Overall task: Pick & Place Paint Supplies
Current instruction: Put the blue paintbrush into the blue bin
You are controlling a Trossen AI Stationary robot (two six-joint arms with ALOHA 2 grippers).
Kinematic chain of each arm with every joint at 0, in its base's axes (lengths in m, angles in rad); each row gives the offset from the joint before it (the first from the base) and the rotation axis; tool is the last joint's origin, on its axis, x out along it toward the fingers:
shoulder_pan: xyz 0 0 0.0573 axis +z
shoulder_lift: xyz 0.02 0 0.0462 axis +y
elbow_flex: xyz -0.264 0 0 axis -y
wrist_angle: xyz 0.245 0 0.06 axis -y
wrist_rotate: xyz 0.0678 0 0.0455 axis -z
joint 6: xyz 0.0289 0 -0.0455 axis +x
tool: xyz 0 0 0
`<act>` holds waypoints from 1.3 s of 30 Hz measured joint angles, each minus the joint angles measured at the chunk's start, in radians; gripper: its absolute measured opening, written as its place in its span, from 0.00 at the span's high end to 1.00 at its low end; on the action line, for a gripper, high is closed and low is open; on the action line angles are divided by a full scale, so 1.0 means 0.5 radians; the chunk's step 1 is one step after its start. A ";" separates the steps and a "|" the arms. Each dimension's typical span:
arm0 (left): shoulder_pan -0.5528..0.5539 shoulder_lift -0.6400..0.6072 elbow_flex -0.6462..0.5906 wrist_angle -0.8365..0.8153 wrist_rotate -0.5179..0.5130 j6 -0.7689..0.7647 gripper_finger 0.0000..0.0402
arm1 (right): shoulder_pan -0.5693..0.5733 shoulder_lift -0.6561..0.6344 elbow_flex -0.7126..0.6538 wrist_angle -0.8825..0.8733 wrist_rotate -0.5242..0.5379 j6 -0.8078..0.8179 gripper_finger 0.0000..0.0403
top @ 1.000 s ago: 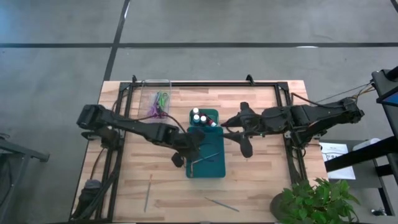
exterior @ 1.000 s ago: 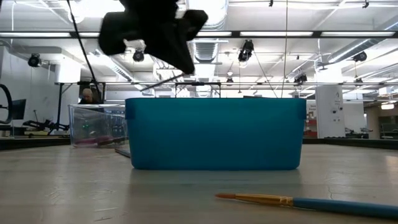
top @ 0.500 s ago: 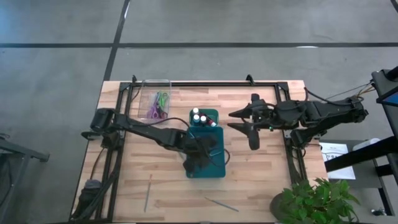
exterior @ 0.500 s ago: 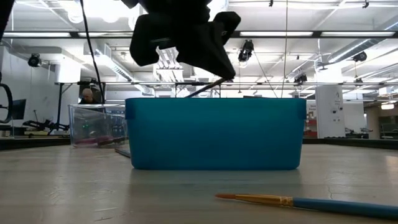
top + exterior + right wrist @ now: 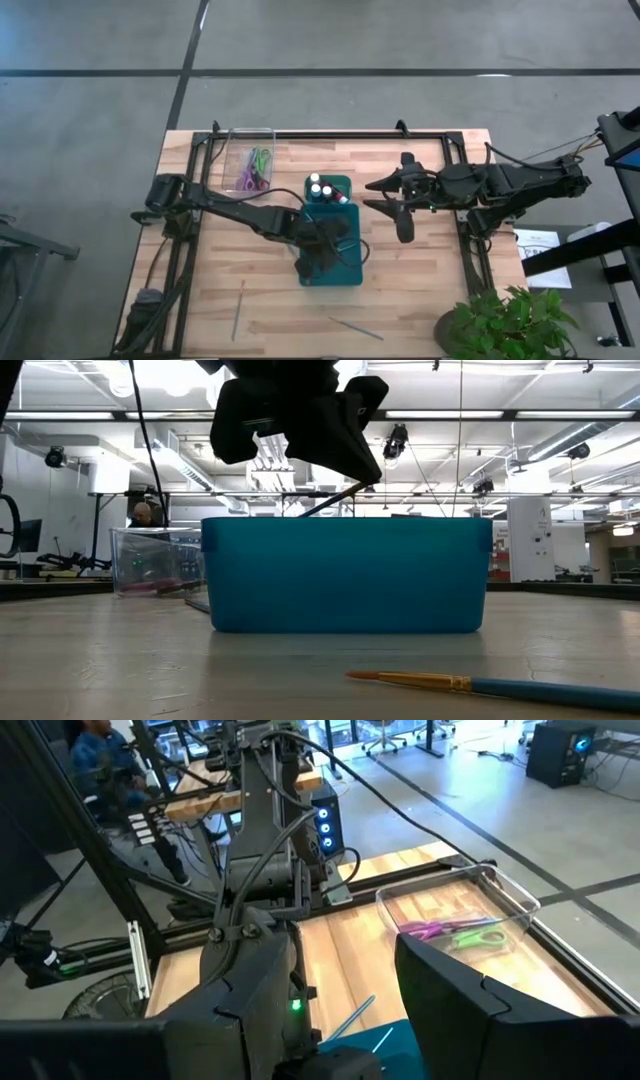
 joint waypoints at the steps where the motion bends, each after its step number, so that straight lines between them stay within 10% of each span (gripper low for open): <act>1: 0.000 0.000 0.000 -0.001 0.000 0.000 1.00 | 0.000 0.000 0.000 0.000 0.000 0.002 0.55; 31: 0.000 0.000 -0.001 -0.011 -0.021 0.015 0.78 | -0.001 0.002 0.000 -0.002 0.000 0.004 0.55; 39: 0.003 -0.082 -0.001 -0.184 -0.463 -0.062 0.78 | 0.001 0.002 0.000 -0.084 -0.004 0.065 0.55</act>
